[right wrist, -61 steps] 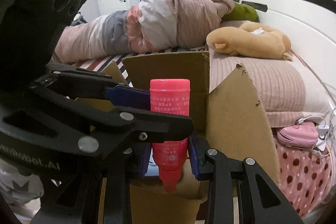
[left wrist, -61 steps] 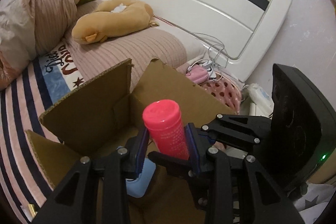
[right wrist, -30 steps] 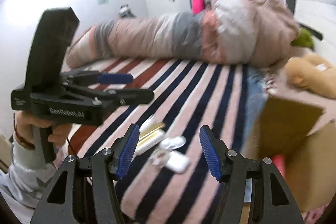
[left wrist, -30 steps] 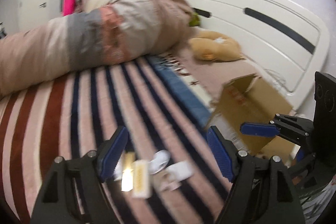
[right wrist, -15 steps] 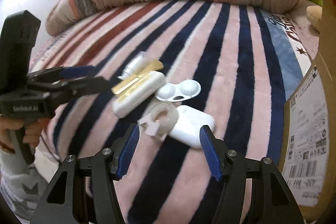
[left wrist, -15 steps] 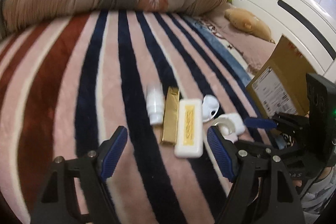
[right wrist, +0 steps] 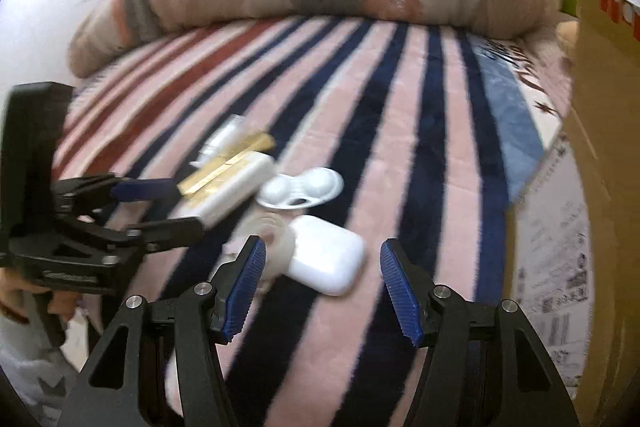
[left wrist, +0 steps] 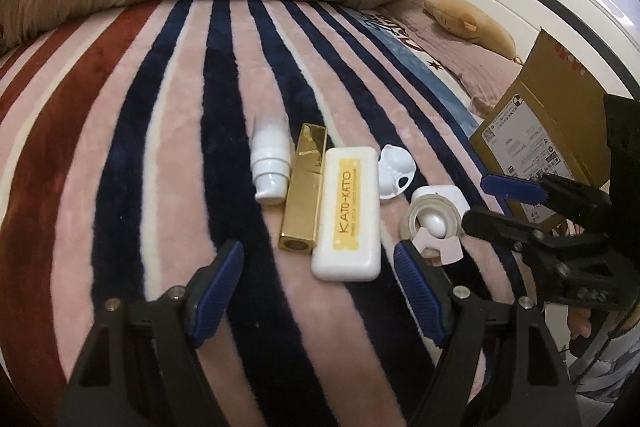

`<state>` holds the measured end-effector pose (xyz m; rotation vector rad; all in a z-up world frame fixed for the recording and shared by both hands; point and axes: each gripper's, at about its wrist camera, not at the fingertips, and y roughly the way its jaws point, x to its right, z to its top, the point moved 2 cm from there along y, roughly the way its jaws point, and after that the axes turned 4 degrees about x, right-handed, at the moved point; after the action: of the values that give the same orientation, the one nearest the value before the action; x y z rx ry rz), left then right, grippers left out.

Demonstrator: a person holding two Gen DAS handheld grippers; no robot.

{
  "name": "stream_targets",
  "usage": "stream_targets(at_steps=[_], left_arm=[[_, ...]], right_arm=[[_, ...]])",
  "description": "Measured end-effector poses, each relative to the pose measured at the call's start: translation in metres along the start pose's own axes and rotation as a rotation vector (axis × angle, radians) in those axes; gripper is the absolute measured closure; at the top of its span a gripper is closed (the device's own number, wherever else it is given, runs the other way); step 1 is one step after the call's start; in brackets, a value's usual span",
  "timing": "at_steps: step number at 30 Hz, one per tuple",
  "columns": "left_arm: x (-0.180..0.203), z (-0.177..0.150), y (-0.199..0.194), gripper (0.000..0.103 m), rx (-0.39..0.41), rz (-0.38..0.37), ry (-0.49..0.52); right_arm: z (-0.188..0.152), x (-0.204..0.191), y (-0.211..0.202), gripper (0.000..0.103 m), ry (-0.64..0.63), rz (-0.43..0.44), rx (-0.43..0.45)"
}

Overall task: Organize rigid objects
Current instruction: 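Grasp the white KATO-KATO box with the left gripper while the right grasps the tape roll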

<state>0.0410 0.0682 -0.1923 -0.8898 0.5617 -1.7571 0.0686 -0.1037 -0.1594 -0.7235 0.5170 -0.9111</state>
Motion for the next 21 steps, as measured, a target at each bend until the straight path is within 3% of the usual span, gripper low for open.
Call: stream_targets(at_steps=[3,6,7,10,11,12,15,16,21], left_arm=[[0.0,0.001,-0.002,0.028,0.001,-0.007,-0.005],[0.0,0.002,0.0,0.029,-0.002,0.008,0.002],[0.0,0.003,0.002,0.033,-0.002,0.014,0.007],[0.0,0.003,0.008,0.041,-0.004,0.02,0.006],[0.001,0.003,0.009,0.045,-0.004,0.012,0.006],[0.001,0.003,0.009,0.052,-0.008,0.006,0.008],[0.005,0.002,0.008,0.053,-0.013,0.018,0.026],[0.005,0.0,0.007,0.053,-0.013,0.018,0.023],[0.004,-0.005,-0.001,0.053,-0.03,0.008,0.014]], right_arm=[[0.001,-0.014,-0.001,0.047,-0.065,0.122,0.023],[-0.001,-0.029,0.011,0.049,-0.171,0.104,0.008],[-0.001,-0.031,0.017,0.055,-0.192,0.091,-0.006],[-0.004,-0.039,0.025,0.058,-0.283,0.05,0.002],[-0.006,-0.042,0.026,0.071,-0.321,0.018,0.006],[-0.006,-0.042,0.026,0.072,-0.338,-0.001,0.012],[-0.006,-0.04,0.022,0.079,-0.318,0.012,0.016],[-0.006,-0.037,0.019,0.097,-0.311,0.01,0.022],[-0.01,-0.028,0.012,0.094,-0.25,0.072,-0.015]])
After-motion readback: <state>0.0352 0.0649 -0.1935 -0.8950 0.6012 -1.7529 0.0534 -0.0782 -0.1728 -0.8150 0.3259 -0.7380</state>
